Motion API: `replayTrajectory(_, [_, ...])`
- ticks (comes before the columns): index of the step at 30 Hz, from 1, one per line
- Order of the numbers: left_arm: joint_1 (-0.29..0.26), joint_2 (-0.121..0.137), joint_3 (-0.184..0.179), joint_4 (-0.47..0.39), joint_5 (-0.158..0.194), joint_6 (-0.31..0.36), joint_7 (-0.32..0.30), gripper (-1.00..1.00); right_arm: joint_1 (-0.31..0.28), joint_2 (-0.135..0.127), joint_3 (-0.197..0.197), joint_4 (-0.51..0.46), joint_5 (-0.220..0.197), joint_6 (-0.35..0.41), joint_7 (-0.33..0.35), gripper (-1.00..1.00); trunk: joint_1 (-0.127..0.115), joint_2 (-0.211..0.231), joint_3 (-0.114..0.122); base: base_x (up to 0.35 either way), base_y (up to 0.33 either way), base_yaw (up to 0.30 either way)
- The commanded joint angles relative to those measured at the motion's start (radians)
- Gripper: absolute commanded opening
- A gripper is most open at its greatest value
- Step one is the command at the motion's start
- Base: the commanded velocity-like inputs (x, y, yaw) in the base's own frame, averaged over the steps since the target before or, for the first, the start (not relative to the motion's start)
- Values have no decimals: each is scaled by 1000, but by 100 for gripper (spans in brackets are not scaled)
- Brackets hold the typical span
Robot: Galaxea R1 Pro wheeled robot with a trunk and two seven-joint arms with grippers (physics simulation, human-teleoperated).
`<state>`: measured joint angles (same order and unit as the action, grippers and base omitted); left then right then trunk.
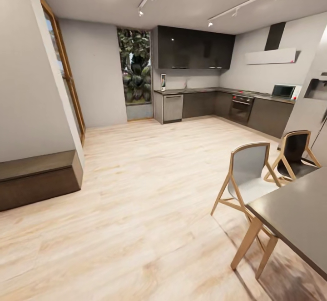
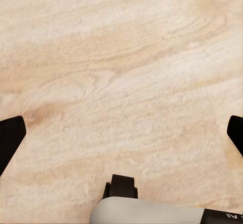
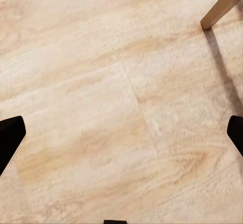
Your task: Pick up the poster from the kitchen countertop and hang it on one of the wall nails in the kitchen.
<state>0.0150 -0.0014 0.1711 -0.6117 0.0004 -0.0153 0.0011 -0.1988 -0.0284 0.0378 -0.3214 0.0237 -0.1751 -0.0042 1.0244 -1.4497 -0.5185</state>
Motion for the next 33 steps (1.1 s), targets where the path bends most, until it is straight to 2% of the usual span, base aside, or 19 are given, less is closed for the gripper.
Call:
replayTrajectory(1, [0,0,1,-1,0,-2,0,100,-1,-1,4,1,2,-3,0,100,1,0,-1,338,78,0])
replayTrajectory(33, [0,0,1,-1,0,-2,0,100,-1,0,4,1,2,-3,0,100,1,0,-1,338,78,0])
